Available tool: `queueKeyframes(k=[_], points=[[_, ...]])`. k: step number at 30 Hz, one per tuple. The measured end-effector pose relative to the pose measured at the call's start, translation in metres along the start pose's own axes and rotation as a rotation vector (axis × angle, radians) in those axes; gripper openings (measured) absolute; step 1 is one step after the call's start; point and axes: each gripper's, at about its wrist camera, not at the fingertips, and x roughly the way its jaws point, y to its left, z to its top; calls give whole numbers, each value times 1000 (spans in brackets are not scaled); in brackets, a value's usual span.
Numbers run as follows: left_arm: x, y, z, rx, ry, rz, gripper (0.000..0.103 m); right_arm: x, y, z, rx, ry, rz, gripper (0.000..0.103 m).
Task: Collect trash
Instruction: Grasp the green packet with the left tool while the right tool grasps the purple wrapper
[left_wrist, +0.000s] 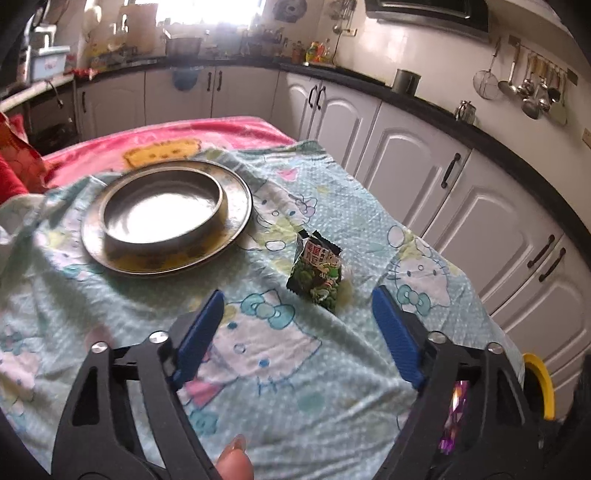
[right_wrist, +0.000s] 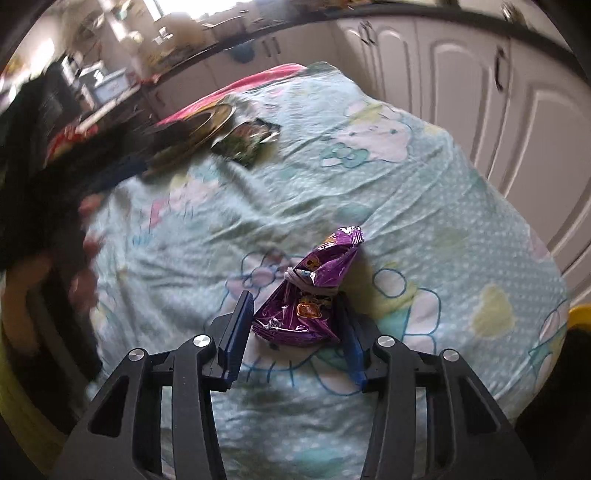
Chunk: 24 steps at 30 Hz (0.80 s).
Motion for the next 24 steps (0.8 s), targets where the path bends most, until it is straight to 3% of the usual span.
queueKeyframes(k=[7,13,15,17,24], points=[[42,7,8,-57,68,6,55,-15,18,-18,-53,11,70,41],[57,11,8,-102,104,-36,35,-54,21,-24,-65,-37,84,41],[58,9,8,-101,109,-46,18,-68,16,-26,-55,-63,74,41],[58,5,8,-91,118,-55,9,-81,9,-26,-35,-89,63,41],[36,-16,2,-43,103,-113,3,-113,-14,-27,18,-163,15,41]])
